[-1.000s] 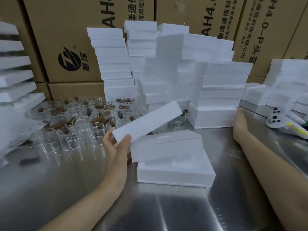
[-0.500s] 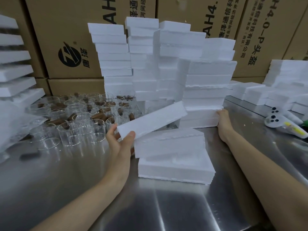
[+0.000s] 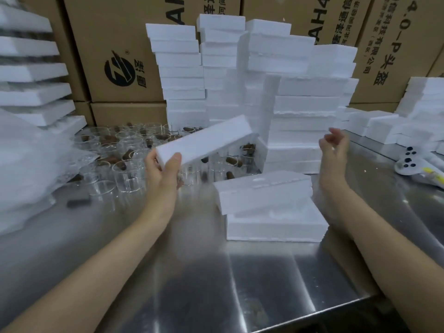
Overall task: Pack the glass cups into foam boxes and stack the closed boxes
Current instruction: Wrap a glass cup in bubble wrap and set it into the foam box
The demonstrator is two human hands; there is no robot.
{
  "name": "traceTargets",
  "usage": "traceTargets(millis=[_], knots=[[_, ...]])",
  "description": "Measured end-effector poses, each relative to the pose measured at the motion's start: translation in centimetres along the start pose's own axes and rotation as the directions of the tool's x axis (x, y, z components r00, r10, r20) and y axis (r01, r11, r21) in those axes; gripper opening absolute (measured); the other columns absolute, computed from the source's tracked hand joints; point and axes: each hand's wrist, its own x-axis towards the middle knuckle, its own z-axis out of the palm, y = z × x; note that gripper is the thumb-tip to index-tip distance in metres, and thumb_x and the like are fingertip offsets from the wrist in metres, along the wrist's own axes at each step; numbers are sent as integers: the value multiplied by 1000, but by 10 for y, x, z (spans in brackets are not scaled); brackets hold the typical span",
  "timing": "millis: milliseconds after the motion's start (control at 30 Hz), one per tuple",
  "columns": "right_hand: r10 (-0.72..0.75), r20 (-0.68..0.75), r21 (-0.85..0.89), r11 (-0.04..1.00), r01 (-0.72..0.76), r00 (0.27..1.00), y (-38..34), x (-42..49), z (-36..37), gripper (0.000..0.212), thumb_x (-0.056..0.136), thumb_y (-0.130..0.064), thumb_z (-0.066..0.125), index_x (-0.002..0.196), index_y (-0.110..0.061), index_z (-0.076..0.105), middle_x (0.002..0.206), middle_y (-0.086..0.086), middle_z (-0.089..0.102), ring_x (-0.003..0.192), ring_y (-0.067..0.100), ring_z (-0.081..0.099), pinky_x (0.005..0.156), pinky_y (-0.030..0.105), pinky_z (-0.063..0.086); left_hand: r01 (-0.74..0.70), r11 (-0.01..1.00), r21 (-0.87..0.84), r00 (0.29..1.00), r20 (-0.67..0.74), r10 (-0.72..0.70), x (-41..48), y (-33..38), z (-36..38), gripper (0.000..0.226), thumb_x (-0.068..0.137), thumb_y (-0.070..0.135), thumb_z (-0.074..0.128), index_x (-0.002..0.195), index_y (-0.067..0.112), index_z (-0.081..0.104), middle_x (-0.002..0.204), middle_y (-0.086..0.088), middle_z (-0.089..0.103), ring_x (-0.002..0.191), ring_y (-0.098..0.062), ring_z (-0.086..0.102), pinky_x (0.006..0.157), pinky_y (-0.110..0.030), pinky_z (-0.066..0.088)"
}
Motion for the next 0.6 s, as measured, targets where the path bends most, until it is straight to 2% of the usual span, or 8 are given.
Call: traceTargets(millis=[67,133,200,267,367,433,500,600], knots=[[-96,357,2,995,102,929,-39,-18,-6,22,88,-30,52,109,-27,58,103,-5,64,102,13,59,94,23,44,141,989,55,990,-25,-140,14,11,-29,31,90,61,43,107,36,46,115,-4,56,89,-9,61,65,-28,53],[-93,710,-160,944,288,699,-75,-44,-10,32,88,-50,52,115,-34,60,112,-14,66,110,4,59,97,14,41,277,960,50,960,-58,-274,23,21,-58,44,86,73,39,106,36,52,102,-4,64,83,-16,65,53,-27,53],[-71,847,-310,738,599,526,-89,-75,-9,50,82,-68,51,125,-43,54,132,-25,54,125,-5,46,103,10,31,327,935,135,945,-68,-321,24,29,-83,60,82,82,28,102,35,60,79,0,72,62,-12,68,47,-22,50],[-96,887,-336,536,774,452,-90,-107,-1,64,81,-73,50,136,-41,46,145,-22,42,133,0,38,107,22,29,335,910,246,942,-83,-325,23,35,-101,69,78,87,17,89,35,62,55,8,68,45,-6,64,43,-18,47],[-152,865,-388,402,829,479,-84,-128,10,65,83,-59,53,138,-26,50,143,-3,50,127,23,51,104,39,38,359,812,461,931,-117,-346,23,36,-114,84,65,93,9,82,28,60,45,3,61,39,-12,58,44,-19,38],[-155,847,-430,362,827,509,-78,-125,13,63,88,-62,51,135,-20,55,136,2,57,121,29,56,101,44,41,374,703,605,911,-96,-401,25,32,-120,90,67,92,10,75,15,57,44,-6,54,40,-18,47,43,-19,28],[-157,826,-462,362,809,542,-73,-119,15,62,89,-63,45,129,-18,60,128,3,62,113,30,60,96,43,42,390,614,686,880,-82,-467,27,28,-126,80,74,88,23,72,13,49,49,-8,50,46,-18,41,45,-21,25],[-146,785,-501,421,756,602,-74,-108,15,54,81,-55,60,119,-17,67,119,3,67,102,29,63,88,41,43,414,583,699,805,17,-593,29,34,-139,68,77,81,43,76,13,55,52,-2,57,43,-13,48,42,-19,33]])
